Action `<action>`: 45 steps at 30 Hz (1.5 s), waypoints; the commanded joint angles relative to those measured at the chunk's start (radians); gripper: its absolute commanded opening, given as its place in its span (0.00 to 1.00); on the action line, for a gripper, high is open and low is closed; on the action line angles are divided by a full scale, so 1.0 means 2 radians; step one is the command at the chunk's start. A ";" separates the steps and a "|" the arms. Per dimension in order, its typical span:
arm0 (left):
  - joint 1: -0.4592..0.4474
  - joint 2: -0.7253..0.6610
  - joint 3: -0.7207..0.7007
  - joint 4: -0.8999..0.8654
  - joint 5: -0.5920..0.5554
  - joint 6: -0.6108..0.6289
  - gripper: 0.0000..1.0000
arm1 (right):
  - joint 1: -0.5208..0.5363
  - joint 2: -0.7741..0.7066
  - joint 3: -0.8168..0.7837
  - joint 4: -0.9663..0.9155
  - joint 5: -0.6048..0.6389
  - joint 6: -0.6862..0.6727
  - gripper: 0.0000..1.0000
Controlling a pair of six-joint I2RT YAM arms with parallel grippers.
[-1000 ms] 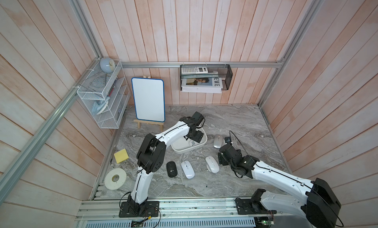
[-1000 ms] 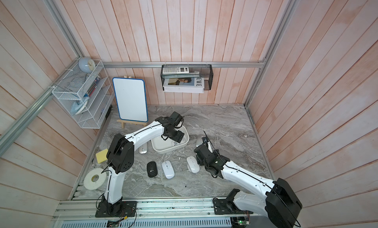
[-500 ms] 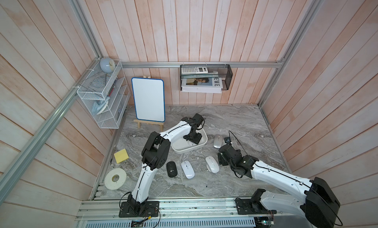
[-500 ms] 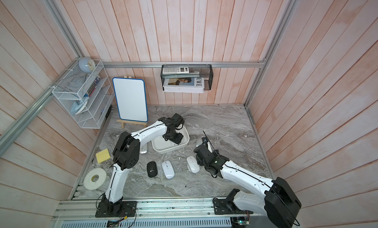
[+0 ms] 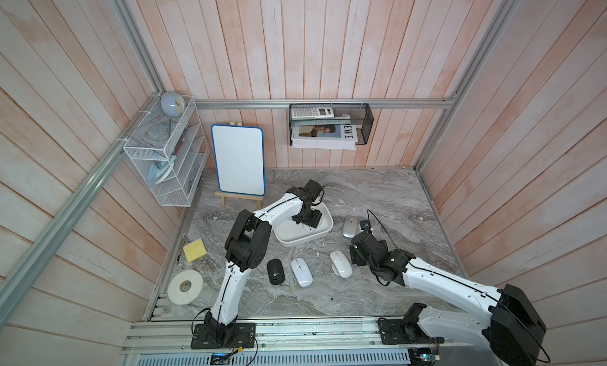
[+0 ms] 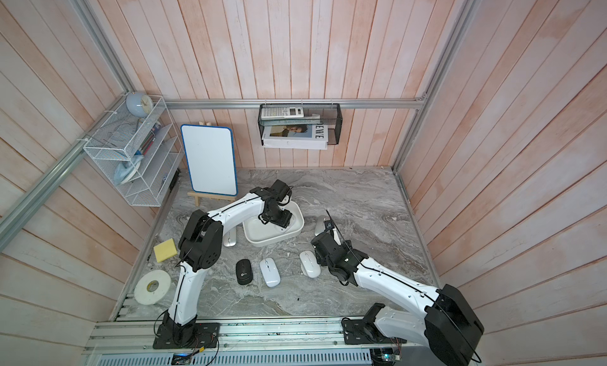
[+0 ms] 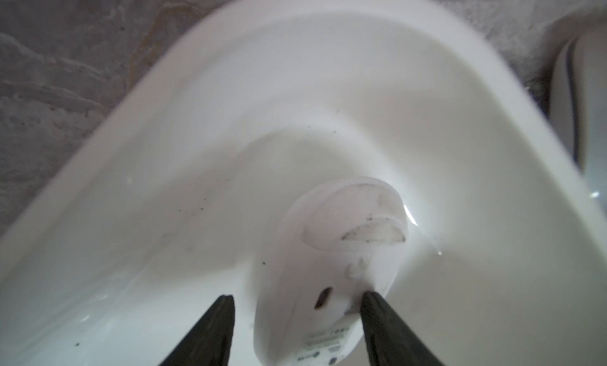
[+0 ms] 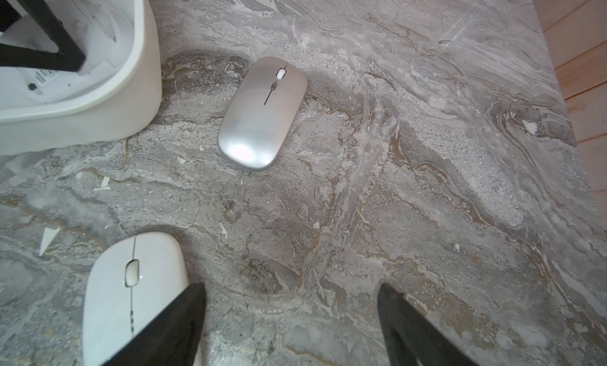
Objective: Take out the mouse from the storage box
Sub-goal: Pick up the mouse from the storage box.
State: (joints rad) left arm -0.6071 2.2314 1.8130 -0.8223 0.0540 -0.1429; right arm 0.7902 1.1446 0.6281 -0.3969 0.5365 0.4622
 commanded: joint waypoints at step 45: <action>0.025 0.017 -0.070 0.102 0.094 -0.037 0.60 | -0.003 0.014 0.017 -0.005 0.000 -0.004 0.86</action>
State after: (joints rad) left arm -0.5529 2.2253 1.7000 -0.6022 0.2836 -0.2256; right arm 0.7902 1.1652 0.6384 -0.3973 0.5327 0.4622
